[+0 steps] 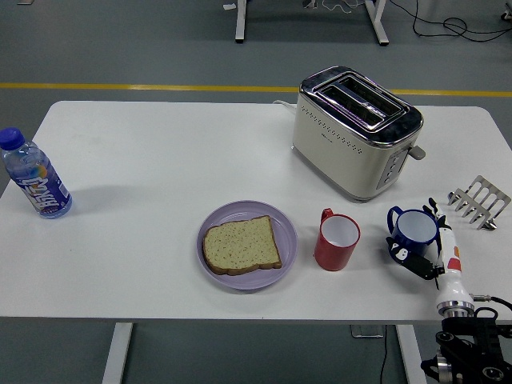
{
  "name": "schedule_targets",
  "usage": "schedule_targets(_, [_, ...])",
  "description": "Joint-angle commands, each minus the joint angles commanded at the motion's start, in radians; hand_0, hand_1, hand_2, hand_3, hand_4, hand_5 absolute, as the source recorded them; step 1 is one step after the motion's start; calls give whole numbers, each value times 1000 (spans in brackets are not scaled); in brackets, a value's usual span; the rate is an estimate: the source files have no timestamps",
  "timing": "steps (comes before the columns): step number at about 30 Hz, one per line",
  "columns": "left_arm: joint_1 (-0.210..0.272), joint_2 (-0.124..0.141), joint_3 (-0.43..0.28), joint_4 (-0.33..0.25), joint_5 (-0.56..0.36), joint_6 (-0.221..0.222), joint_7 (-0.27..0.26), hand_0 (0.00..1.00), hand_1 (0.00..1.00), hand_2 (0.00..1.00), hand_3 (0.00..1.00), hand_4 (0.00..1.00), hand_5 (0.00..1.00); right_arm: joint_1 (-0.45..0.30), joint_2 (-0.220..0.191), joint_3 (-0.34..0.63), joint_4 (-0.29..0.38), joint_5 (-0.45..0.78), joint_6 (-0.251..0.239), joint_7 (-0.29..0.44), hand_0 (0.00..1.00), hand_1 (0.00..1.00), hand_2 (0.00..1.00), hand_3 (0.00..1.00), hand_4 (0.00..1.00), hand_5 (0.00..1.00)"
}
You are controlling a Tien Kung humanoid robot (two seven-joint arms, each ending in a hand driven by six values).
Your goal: Pick up the cup,pour liquid into bread,place the cup on the desk
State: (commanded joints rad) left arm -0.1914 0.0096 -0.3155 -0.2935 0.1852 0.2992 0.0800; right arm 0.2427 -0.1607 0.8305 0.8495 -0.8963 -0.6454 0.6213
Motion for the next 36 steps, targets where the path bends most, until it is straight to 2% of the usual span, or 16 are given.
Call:
schedule_targets(20, [1,-1,-4,0,5,1,3,686,691,694,550,254,998,-7,0,18,6,-38,1,-12,956,843,978,998,927,2])
schedule_targets(36, [5,-3,-16,0,26,1,11,685,691,695,551,253,998,-24,-1,50,17,-51,0,-10,949,847,982,998,940,2])
